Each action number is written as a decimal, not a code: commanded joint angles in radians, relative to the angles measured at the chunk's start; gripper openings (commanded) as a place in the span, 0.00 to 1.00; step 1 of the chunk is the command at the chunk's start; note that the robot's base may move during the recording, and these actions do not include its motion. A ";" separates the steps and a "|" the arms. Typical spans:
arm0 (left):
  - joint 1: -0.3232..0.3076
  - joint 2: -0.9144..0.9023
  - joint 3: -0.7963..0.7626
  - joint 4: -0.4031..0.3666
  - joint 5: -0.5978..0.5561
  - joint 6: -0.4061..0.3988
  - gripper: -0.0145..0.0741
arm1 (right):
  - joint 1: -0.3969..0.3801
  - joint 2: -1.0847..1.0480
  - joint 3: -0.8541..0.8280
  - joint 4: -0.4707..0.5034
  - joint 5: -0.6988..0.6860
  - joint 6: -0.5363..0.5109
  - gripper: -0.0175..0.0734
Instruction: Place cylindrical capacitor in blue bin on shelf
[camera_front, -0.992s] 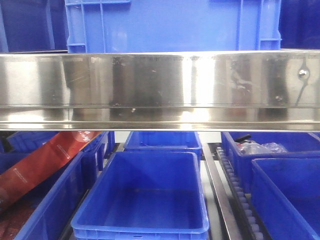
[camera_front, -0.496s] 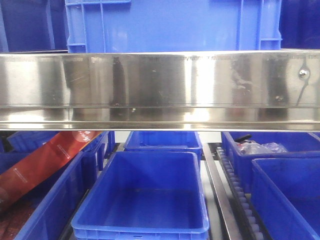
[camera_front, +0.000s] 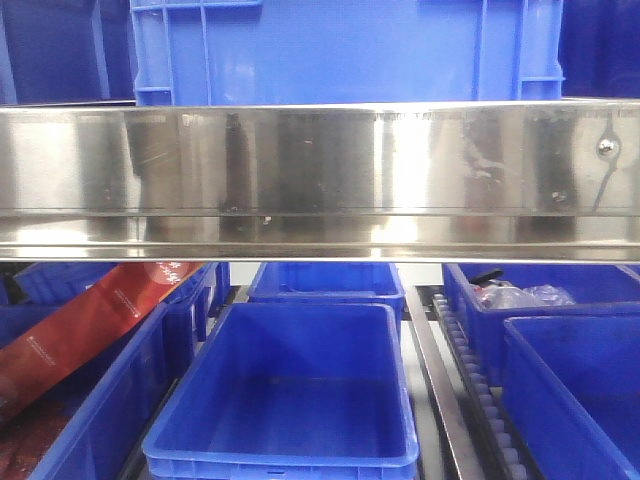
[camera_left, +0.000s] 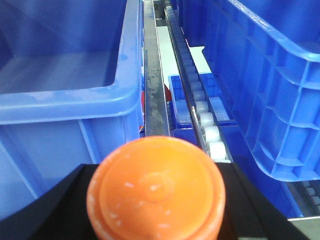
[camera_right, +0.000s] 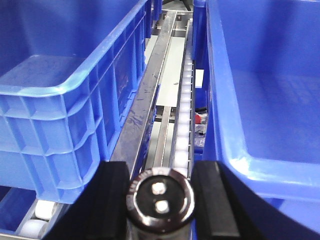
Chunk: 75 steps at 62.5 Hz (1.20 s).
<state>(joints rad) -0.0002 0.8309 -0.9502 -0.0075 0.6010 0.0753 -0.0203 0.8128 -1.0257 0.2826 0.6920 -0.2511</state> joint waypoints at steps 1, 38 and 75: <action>-0.005 -0.005 -0.001 -0.004 -0.017 0.000 0.04 | -0.005 -0.006 0.003 -0.001 -0.030 -0.005 0.01; -0.007 0.032 -0.077 -0.016 0.001 0.020 0.04 | -0.005 -0.006 0.003 0.001 -0.030 -0.005 0.01; -0.391 0.613 -0.768 -0.069 0.059 0.108 0.04 | -0.005 -0.006 0.003 0.016 -0.058 -0.005 0.01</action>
<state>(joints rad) -0.3814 1.3684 -1.6086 -0.0739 0.6728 0.1817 -0.0203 0.8128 -1.0257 0.2901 0.6682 -0.2511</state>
